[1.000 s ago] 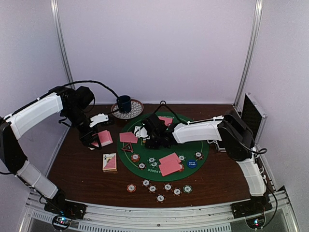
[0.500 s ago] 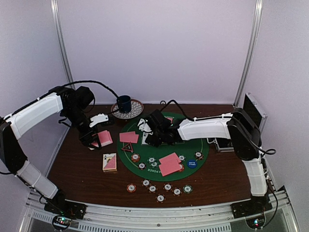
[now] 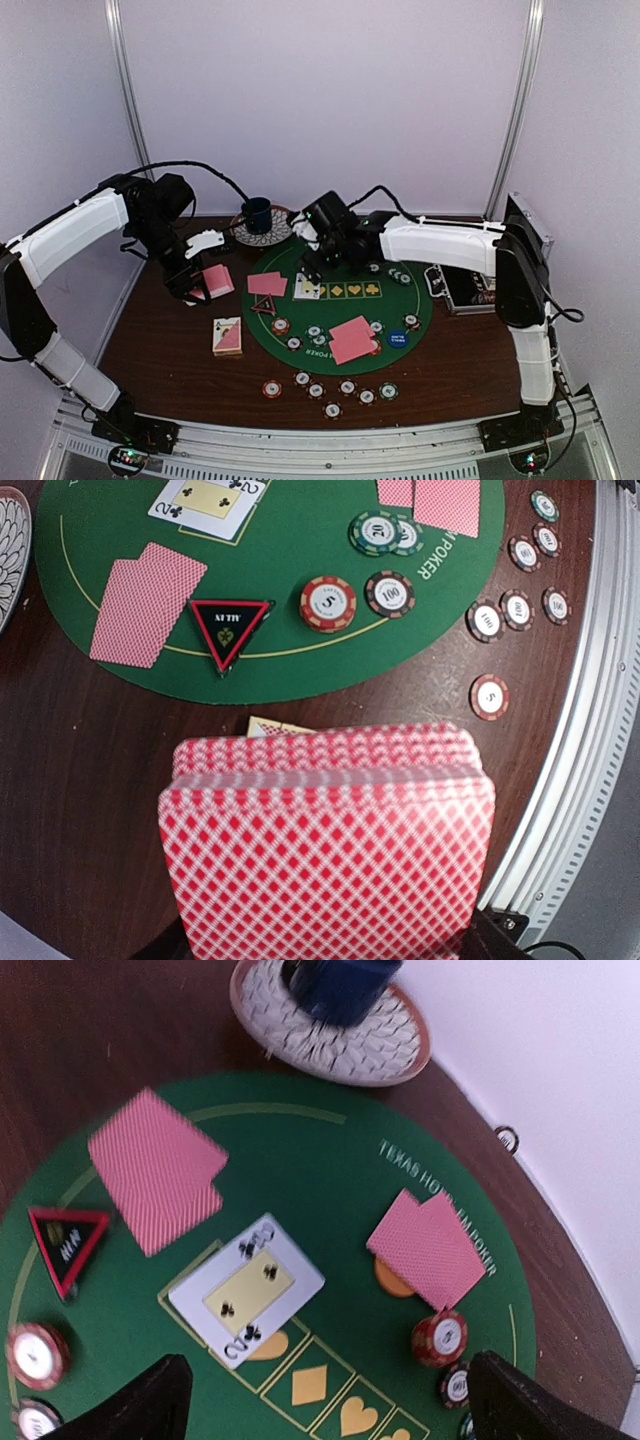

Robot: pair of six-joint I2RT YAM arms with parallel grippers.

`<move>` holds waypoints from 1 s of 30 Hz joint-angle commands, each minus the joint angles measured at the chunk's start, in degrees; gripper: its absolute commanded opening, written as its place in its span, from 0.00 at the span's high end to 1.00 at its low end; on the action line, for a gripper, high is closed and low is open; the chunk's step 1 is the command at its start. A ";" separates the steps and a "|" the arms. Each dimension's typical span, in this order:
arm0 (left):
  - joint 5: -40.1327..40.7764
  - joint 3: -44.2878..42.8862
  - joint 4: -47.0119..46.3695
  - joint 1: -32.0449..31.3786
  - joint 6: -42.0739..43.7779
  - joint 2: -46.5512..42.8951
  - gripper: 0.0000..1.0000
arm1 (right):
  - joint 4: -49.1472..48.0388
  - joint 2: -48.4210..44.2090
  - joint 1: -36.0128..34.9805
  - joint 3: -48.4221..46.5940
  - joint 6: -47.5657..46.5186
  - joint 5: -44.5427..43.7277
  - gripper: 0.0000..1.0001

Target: Distribute texas hold em gaming equipment

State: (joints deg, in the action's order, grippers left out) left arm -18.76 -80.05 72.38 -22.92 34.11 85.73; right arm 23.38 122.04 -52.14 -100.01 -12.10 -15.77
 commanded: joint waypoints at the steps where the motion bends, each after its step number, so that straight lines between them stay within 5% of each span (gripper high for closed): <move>1: -1.40 -1.61 0.39 0.24 0.21 -0.21 1.00 | 13.62 -1.43 6.30 -14.87 18.78 13.03 0.01; 7: -1.58 -0.92 -0.39 0.24 0.18 -0.26 1.00 | 8.92 -5.26 8.78 -8.99 30.33 34.99 0.00; 16: -1.55 -0.11 -2.73 -0.20 -1.13 0.25 1.00 | -2.54 -8.39 6.50 -0.87 52.27 52.88 0.02; 30: -1.85 -0.64 -5.04 -1.92 -3.07 2.33 1.00 | -23.20 -2.54 1.71 1.31 73.03 60.89 0.06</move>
State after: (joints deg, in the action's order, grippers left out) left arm -19.27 -80.05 69.89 -24.12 31.99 87.53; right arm 6.57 117.14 -49.45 -97.06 55.16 42.28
